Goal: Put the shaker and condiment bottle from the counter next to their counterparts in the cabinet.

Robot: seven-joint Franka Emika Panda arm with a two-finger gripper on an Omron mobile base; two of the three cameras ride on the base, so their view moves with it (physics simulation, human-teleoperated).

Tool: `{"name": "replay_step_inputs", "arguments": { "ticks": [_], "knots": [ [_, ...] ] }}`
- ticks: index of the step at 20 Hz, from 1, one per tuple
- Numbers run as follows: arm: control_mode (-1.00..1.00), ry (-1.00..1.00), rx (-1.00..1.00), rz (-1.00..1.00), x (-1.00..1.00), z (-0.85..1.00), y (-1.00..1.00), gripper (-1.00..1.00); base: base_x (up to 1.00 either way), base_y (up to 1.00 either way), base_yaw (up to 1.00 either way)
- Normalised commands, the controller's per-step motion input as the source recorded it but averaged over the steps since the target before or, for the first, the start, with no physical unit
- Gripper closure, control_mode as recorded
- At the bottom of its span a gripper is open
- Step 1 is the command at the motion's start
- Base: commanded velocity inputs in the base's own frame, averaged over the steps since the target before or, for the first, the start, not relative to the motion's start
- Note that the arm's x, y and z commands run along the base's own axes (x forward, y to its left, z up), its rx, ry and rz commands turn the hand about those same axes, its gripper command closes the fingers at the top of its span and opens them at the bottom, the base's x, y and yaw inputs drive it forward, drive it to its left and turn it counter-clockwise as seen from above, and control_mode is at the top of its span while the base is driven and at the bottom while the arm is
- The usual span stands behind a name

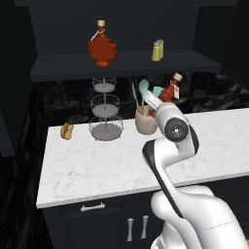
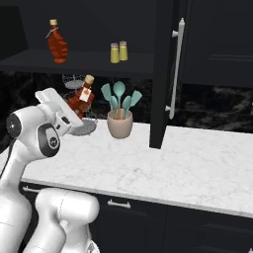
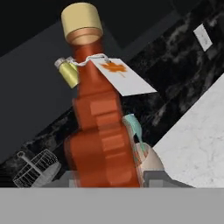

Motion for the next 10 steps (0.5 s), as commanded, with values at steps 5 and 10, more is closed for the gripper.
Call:
{"name": "replay_step_inputs", "arguments": {
  "ticks": [5, 10],
  "knots": [
    [-1.00, 0.00, -0.14, 0.39, -0.12, 0.60, 0.20, 1.00, 0.00, 0.00, 0.00],
    [-1.00, 0.01, -0.16, 0.38, -0.05, 0.70, 0.35, 1.00, 0.00, 0.00, 0.00]
  ]
}}
